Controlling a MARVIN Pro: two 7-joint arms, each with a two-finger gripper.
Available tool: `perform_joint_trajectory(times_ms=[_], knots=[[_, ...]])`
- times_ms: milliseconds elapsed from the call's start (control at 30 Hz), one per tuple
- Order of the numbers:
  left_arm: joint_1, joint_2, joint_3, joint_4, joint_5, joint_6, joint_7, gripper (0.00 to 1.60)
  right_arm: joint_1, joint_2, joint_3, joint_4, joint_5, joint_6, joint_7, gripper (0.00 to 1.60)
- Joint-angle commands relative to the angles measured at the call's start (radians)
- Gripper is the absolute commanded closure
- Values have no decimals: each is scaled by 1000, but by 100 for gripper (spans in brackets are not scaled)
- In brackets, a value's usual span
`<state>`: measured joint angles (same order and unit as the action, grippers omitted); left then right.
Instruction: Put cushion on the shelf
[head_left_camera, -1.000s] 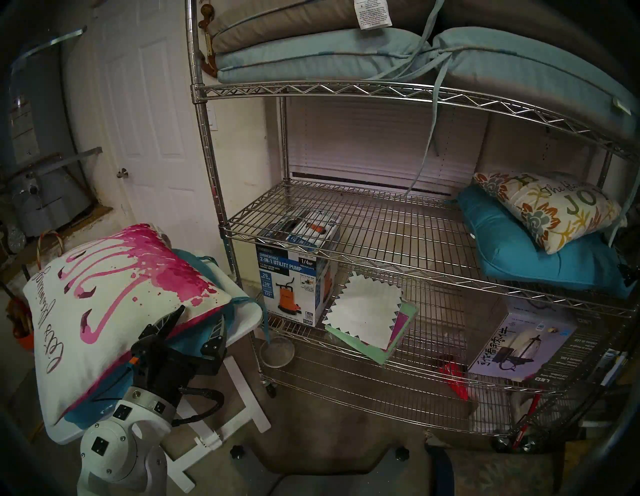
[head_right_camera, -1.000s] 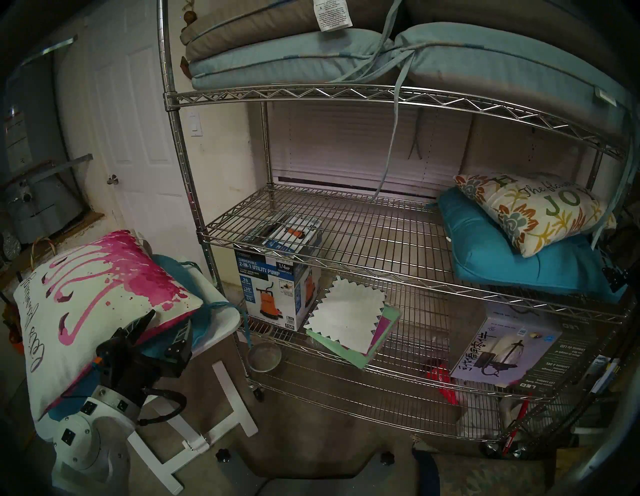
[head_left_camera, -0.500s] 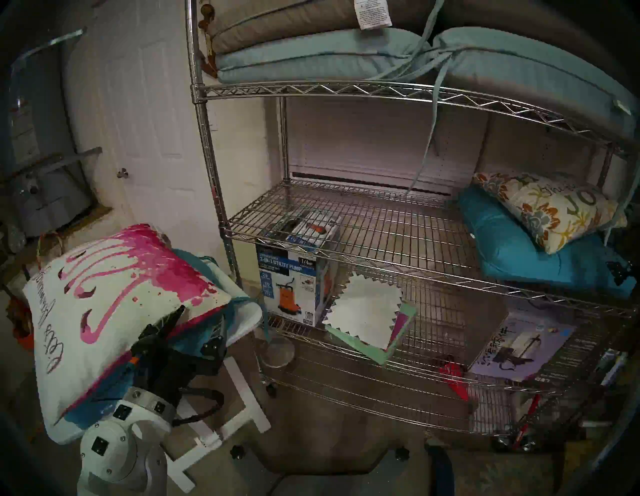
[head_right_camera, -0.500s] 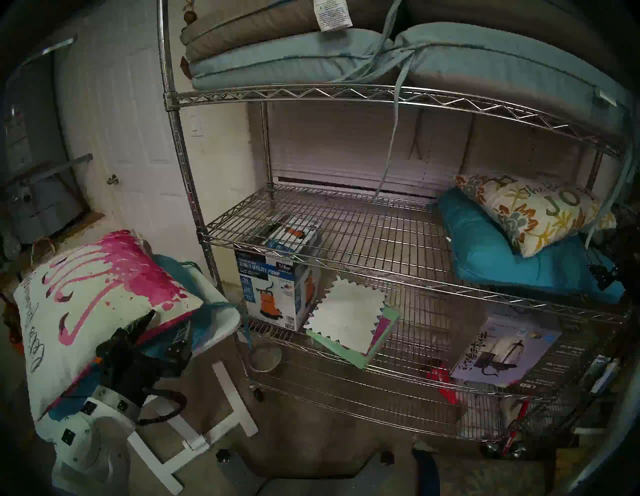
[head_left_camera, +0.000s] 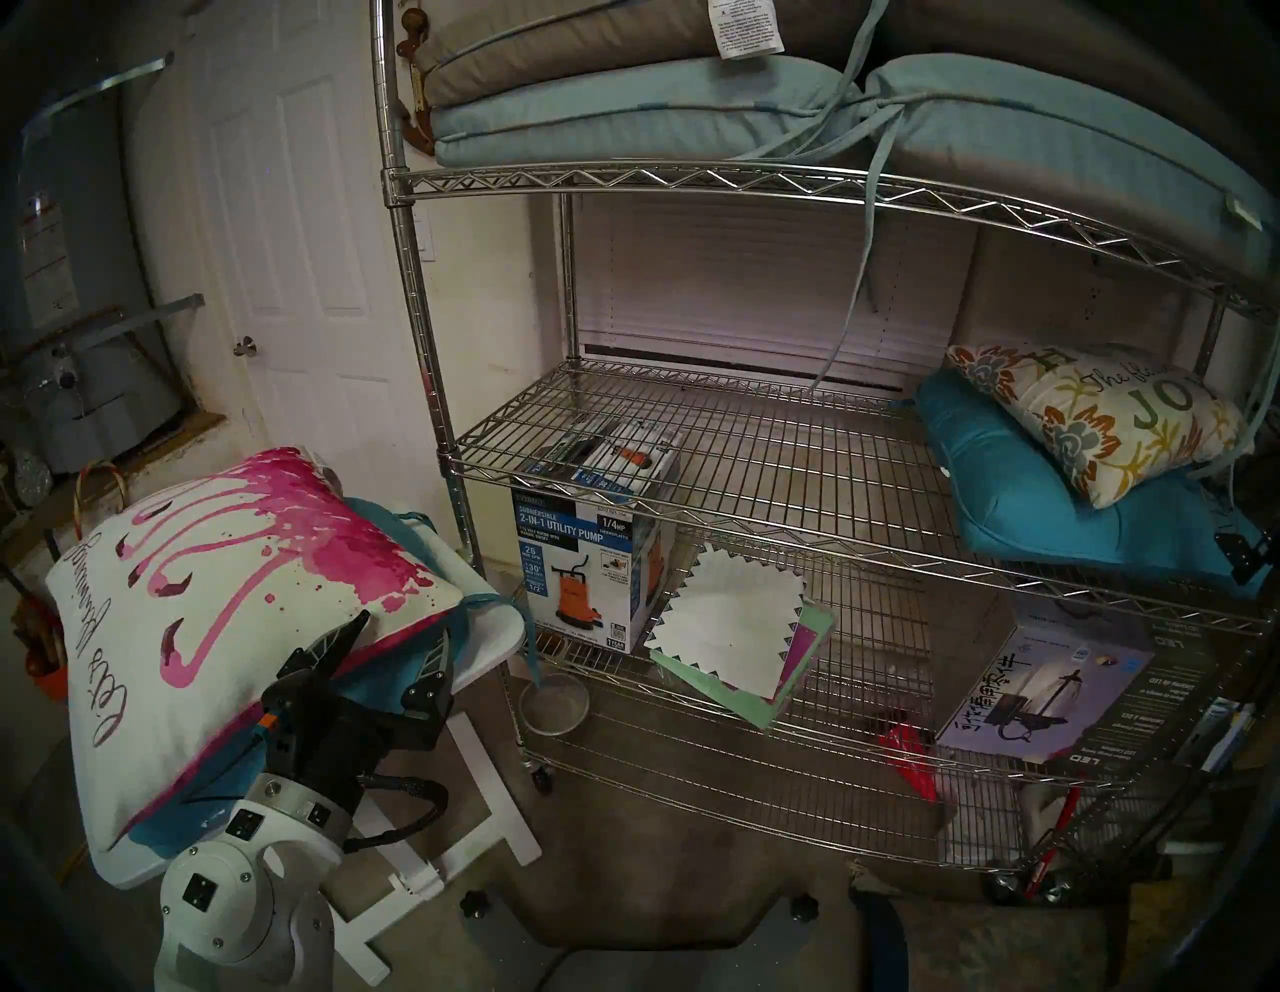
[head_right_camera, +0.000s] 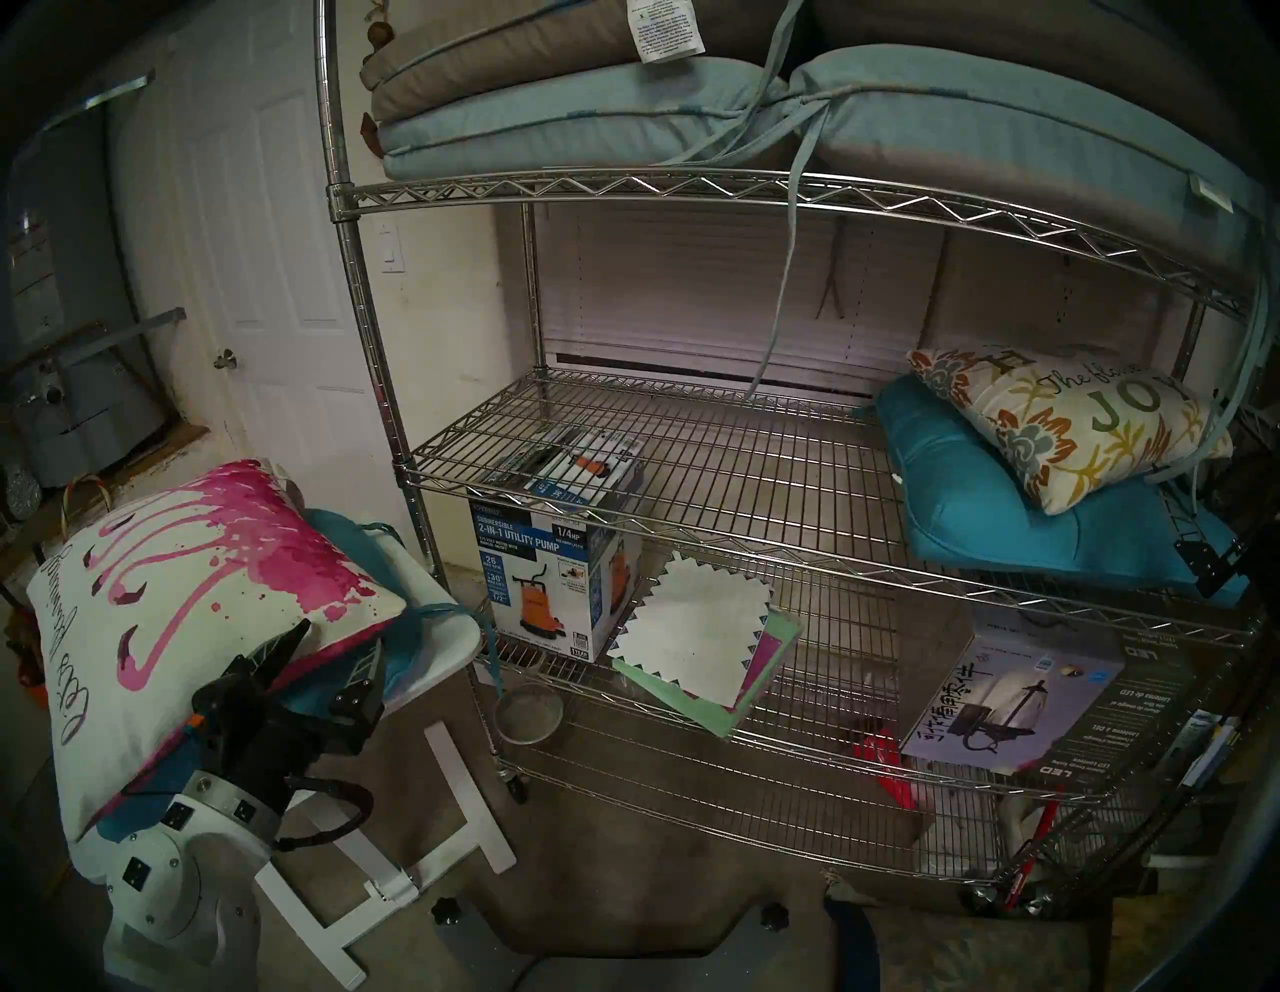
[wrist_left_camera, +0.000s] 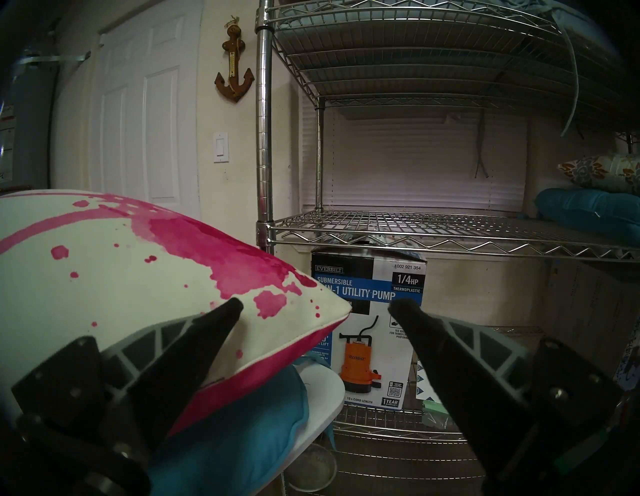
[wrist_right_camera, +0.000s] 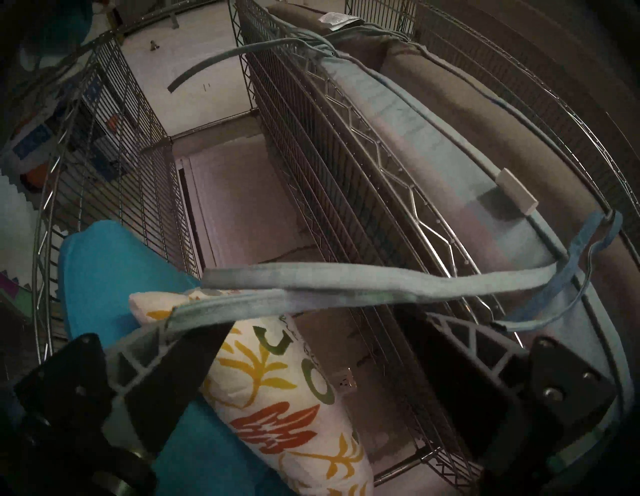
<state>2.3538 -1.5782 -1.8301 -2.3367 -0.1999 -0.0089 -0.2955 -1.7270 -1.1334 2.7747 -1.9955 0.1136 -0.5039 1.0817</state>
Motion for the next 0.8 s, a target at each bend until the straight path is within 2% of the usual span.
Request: perform_joint_trajectory(times_ms=[0,200,400,767], knots=[[2,-2,2,-23,2,-2,2,0,-47,-88,30,-87,49,24,21,0],[2,-3,2,-23,2,-2,2,0,-62,-126,51,-139,84,41,47,0],[2,-3,2,-23,2,-2,2,0,-54,-137,59,-180,116,62,53,0],[2,-3,2,-23,3,-2,2,0,-36,-133,20,-222,122,83,55,0]])
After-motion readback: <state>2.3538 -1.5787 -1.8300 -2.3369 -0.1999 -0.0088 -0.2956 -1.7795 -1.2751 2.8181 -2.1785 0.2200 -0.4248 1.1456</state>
